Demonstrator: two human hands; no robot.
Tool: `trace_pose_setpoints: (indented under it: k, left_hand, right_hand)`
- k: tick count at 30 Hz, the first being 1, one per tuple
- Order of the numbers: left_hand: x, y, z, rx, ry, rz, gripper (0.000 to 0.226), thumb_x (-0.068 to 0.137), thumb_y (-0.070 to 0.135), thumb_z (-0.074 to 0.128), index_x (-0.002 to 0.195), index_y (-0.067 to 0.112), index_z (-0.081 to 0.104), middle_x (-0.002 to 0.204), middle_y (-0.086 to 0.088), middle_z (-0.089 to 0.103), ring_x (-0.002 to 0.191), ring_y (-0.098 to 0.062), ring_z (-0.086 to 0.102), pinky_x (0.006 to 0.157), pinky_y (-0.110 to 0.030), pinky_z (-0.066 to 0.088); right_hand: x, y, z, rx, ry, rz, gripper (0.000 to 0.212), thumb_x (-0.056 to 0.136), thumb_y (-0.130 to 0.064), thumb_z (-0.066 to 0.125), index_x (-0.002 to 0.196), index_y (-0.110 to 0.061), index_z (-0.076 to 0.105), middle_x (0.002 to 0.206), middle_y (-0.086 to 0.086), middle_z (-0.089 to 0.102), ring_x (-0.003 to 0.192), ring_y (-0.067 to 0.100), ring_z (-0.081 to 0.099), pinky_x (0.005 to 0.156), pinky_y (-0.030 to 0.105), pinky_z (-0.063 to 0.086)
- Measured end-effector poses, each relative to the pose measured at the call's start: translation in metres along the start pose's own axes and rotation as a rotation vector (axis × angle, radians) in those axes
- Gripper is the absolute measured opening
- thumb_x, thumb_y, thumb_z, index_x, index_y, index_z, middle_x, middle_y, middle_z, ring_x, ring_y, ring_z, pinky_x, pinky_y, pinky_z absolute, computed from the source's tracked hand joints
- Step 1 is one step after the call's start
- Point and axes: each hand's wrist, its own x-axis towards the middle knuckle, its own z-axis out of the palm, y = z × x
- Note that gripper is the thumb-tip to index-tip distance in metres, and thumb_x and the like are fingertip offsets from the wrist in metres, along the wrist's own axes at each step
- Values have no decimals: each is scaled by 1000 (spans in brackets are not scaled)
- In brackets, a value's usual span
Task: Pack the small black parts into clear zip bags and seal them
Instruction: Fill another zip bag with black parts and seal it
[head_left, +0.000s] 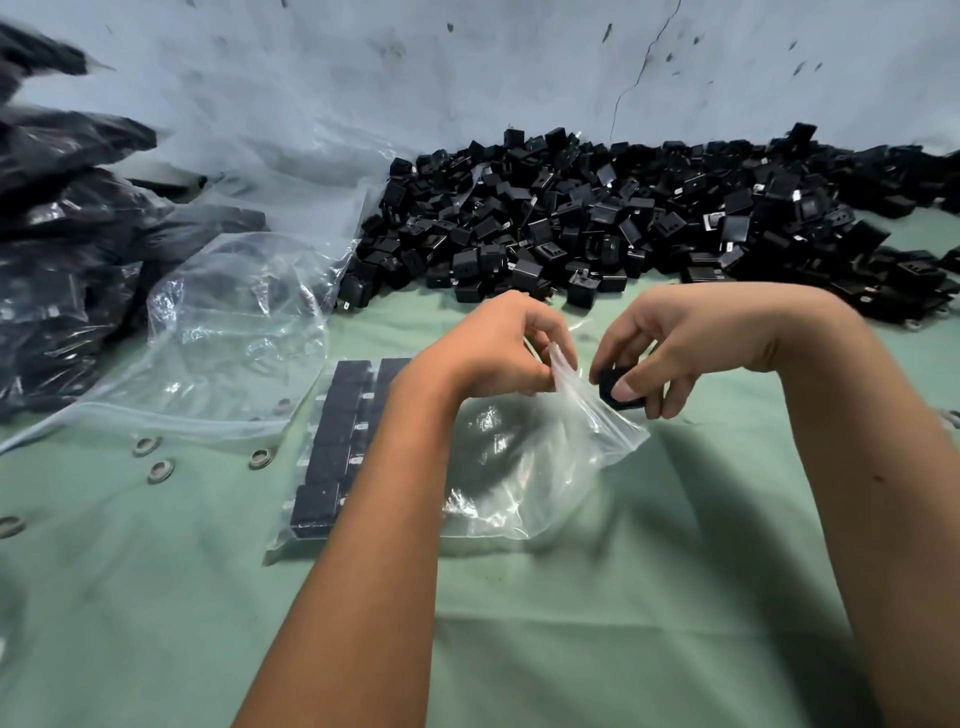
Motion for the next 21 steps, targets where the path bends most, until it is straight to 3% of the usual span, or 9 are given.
trace_pose_setpoints:
  k: [4, 7, 9, 11, 14, 19, 21]
  left_hand:
    - [0, 8, -1, -83, 12, 61, 24, 76, -12, 70, 84, 10, 78, 76, -18, 70, 62, -22, 59, 61, -35, 53]
    - [-1, 12, -1, -120, 25, 116, 20, 78, -8, 75, 83, 12, 77, 77, -13, 69, 65, -21, 54, 64, -33, 46]
    - [-2, 13, -2, -160, 32, 140, 18, 79, -8, 75, 84, 9, 76, 83, -22, 71, 69, -24, 55, 69, -38, 46]
    - [-4, 13, -3, -189, 24, 150, 16, 80, -9, 75, 88, 5, 76, 88, -25, 72, 73, -26, 60, 73, -40, 49]
    - [-6, 13, -7, -236, 5, 157, 17, 81, -10, 73, 94, 2, 75, 89, -24, 74, 75, -23, 63, 71, -31, 51]
    - [-6, 15, -11, -334, -10, 162, 23, 81, -12, 74, 97, 5, 75, 79, -4, 68, 71, -21, 54, 70, -33, 49]
    - [-6, 16, -13, -340, -11, 176, 26, 81, -13, 72, 98, 7, 76, 80, -2, 68, 71, -22, 49, 68, -35, 45]
  right_hand:
    - [10, -3, 10, 52, -10, -66, 18, 86, -4, 80, 104, -9, 78, 93, 16, 77, 69, 24, 74, 62, 27, 60]
    - [16, -4, 20, 74, -57, -86, 27, 83, 1, 81, 109, 0, 74, 99, 17, 78, 86, 30, 77, 64, 26, 61]
    - [19, -2, 26, 59, -88, -108, 34, 84, 5, 78, 116, 0, 70, 104, 15, 78, 96, 31, 76, 67, 27, 61]
    - [20, -2, 29, 70, -127, -148, 37, 85, 6, 77, 120, -4, 69, 107, 10, 78, 102, 32, 75, 75, 35, 63]
    - [24, -2, 34, 113, -92, -200, 33, 83, -2, 80, 115, -6, 72, 108, 10, 77, 105, 33, 74, 88, 48, 62]
    - [41, -9, 53, 19, -62, -230, 24, 89, -7, 78, 111, -15, 75, 100, -5, 79, 94, 10, 76, 79, 25, 62]
    - [48, -8, 56, 110, -68, -157, 26, 91, 1, 72, 106, -20, 68, 82, -17, 77, 76, -7, 72, 66, 12, 57]
